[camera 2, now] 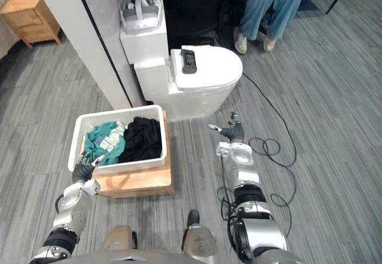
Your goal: Pick up the laundry basket with both hands and put the clothes into the washing machine.
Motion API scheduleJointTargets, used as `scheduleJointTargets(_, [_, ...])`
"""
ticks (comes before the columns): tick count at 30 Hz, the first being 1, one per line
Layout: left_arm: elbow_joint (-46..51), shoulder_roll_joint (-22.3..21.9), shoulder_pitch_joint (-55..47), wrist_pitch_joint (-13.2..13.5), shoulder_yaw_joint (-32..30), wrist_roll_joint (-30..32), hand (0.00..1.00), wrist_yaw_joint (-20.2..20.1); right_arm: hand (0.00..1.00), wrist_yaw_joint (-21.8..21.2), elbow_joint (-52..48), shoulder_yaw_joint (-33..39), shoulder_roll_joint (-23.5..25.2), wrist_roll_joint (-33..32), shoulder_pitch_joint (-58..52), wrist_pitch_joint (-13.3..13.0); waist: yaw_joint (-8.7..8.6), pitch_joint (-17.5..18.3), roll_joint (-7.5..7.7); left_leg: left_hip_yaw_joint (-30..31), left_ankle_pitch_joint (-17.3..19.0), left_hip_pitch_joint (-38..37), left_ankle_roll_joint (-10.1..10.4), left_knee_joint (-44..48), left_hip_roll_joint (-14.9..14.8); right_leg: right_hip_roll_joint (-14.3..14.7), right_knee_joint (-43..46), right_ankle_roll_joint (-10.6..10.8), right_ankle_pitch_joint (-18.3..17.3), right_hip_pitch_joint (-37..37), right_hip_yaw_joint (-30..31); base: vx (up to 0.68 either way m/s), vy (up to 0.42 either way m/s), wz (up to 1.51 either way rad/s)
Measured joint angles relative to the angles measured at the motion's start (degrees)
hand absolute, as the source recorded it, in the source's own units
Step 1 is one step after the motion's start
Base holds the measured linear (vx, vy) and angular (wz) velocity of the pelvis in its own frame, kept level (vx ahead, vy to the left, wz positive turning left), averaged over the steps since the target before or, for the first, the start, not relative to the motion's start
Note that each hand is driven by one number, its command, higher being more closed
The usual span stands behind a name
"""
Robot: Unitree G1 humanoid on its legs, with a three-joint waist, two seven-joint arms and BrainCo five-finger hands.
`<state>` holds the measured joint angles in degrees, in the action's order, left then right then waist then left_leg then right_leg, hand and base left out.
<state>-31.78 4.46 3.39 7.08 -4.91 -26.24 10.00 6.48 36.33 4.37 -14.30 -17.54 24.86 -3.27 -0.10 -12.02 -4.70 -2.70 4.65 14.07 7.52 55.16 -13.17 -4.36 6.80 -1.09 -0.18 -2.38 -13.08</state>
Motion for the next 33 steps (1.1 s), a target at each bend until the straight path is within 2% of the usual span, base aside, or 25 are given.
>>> scheduleJointTargets(1, [0.5, -0.4, -0.3, 0.0, 0.0, -0.1, 0.00, 0.0, 0.00, 0.3, -0.5, -0.4, 1.0, 0.0, 0.0, -0.1, 0.31, -0.1, 0.22, -3.0, 1.5, 1.0, -1.8, -5.1, -1.3, -0.4, -0.6, 0.1, 0.0, 0.9, 0.6, 0.18, 0.044, -0.28])
scheduleJointTargets(2, [1.5, -0.5, -0.7, 0.0, 0.0, -0.1, 0.00, 0.1, 0.00, 0.4, -1.7, -1.4, 1.4, 0.0, 0.0, -0.3, 0.44, -0.4, 0.62, -4.1, 2.0, 1.1, -2.6, -13.8, -1.3, -1.1, -1.0, 0.8, -0.2, 1.0, 1.4, 0.17, 0.112, -0.31])
scheduleJointTargets(3, [1.8, -0.5, -0.9, 0.0, -0.1, -0.1, 0.00, 0.1, 0.00, 0.4, -1.9, -1.7, 1.6, 0.0, 0.1, -0.5, 0.46, -0.2, 0.29, -4.1, 1.8, 0.6, -2.5, -19.6, -1.0, -1.5, -1.0, 1.5, -0.3, 0.7, 1.8, 0.11, 0.182, -0.34])
scheduleJointTargets(4, [2.1, -0.5, -1.0, 0.0, -0.1, 0.1, 0.00, 0.1, 0.00, 0.4, -1.8, -2.2, 1.6, 0.0, 0.1, -0.6, 0.31, 0.0, 0.07, -3.3, -0.3, -0.4, -2.1, -31.0, -0.8, -1.7, -0.9, 2.9, -0.8, 0.1, 2.5, 0.12, 0.296, -0.39])
scheduleJointTargets(5, [2.1, -0.5, -1.3, 0.0, -0.2, 0.2, 0.00, 0.1, 0.00, 0.5, -1.7, -2.2, 1.6, 0.0, -0.2, -0.4, 0.11, 0.5, -0.88, -2.4, -5.7, -1.2, -1.4, -37.2, -0.7, -1.7, -0.5, 4.1, -1.6, -0.7, 3.7, 0.09, 0.316, -0.41])
scheduleJointTargets(6, [2.1, -0.5, -1.7, 0.0, -0.2, 0.6, 0.00, 0.1, 0.00, 0.5, -1.7, -2.1, 1.5, 0.1, -0.3, -0.4, -0.03, 0.8, -1.39, -1.8, -8.5, -1.6, -0.8, -38.5, -0.6, -1.5, -0.3, 4.9, -2.0, -1.1, 4.6, 0.08, 0.303, -0.41])
scheduleJointTargets(7, [2.0, -0.5, -2.1, -0.1, -0.4, 0.6, 0.00, 0.1, 0.00, 0.8, -1.7, -2.0, 1.7, 0.2, -0.6, -0.4, -0.40, 0.9, -1.39, -2.0, -5.2, -2.8, 1.9, -39.7, -0.5, -1.7, -0.2, 6.0, -2.2, -1.1, 5.4, 0.13, 0.388, -0.28])
scheduleJointTargets(8, [2.0, -0.1, -2.4, -0.3, -1.1, 1.1, 0.00, 0.0, 0.00, 1.4, -1.7, -1.5, 2.1, 1.3, -1.3, -0.4, -0.43, 0.9, 0.24, -3.1, -2.1, -4.3, 1.4, -42.3, 0.9, -3.1, -0.4, 7.5, -1.8, -1.1, 6.5, 0.13, 0.358, -0.22])
scheduleJointTargets(9, [2.3, 1.1, -2.7, -0.4, -1.4, 1.8, 0.00, -0.1, 0.00, 1.6, -1.7, -1.1, 3.0, 2.2, -2.1, -0.3, -0.42, 1.4, 2.54, -5.0, -2.8, -4.7, 0.2, -43.7, 3.2, -5.2, -1.7, 8.5, -0.3, -1.4, 7.2, 0.15, 0.381, -0.14])
scheduleJointTargets(11, [2.3, 2.8, -3.3, -0.9, -2.2, 2.3, 0.00, -0.2, 0.00, 1.5, -1.9, -1.2, 4.2, 2.2, -2.1, -0.2, -0.38, 1.7, 3.79, -6.4, -3.1, -5.3, -1.1, -44.6, 5.8, -7.6, -3.8, 8.9, 1.7, -0.8, 7.8, 0.09, 0.242, -0.08])
scheduleJointTargets(14, [2.6, 4.7, -2.8, -0.9, -5.0, 4.1, 0.00, 0.0, 0.00, 1.1, -1.9, -1.5, 4.9, 2.2, -1.7, -0.2, 0.27, 1.7, 3.74, -8.2, -3.2, -5.3, -1.6, -45.0, 7.0, -8.9, -5.5, 9.0, 4.1, -1.0, 8.5, 0.02, 0.132, -0.13])
scheduleJointTargets(18, [1.5, 6.5, -1.7, -1.0, -7.7, 5.3, 0.00, 1.0, 0.00, 1.1, -2.2, -2.1, 5.1, 2.2, -1.7, -0.2, 0.47, 1.7, 3.76, -8.7, -3.8, -4.3, -2.0, -47.0, 7.1, -8.7, -6.6, 9.1, 4.3, -2.9, 9.4, -0.05, -0.008, -0.13])
scheduleJointTargets(21, [-0.9, 6.6, 0.1, -1.0, -10.1, 6.3, 0.00, 1.6, 0.00, 1.2, -2.1, -3.2, 5.4, 2.1, -2.1, -0.2, 0.36, 1.5, 3.61, -8.6, -6.1, -3.7, -1.5, -49.9, 6.6, -7.8, -7.3, 9.9, 4.8, -4.4, 9.3, -0.08, -0.064, 0.00])
scheduleJointTargets(26, [-3.7, 9.8, 5.9, -1.4, -13.1, 6.3, 0.00, 3.5, 0.00, 1.2, -2.2, -6.0, 6.0, 2.1, -1.8, -0.2, 1.32, 0.3, 3.44, -8.2, -11.7, -3.3, 0.1, -57.5, 4.5, -5.0, -7.2, 8.8, 5.2, -7.9, 8.6, -0.10, -0.070, 0.04])
scheduleJointTargets(33, [-8.0, 12.6, 9.7, -1.5, -15.3, 6.3, 0.00, 4.8, 0.00, 1.7, -2.1, -6.2, 7.0, 2.1, -1.2, -0.2, 2.24, -1.7, 3.32, -8.1, -13.9, -2.8, -0.1, -59.6, 4.1, -4.5, -6.1, 9.2, 5.6, -9.7, 8.0, -0.03, -0.015, 0.02])
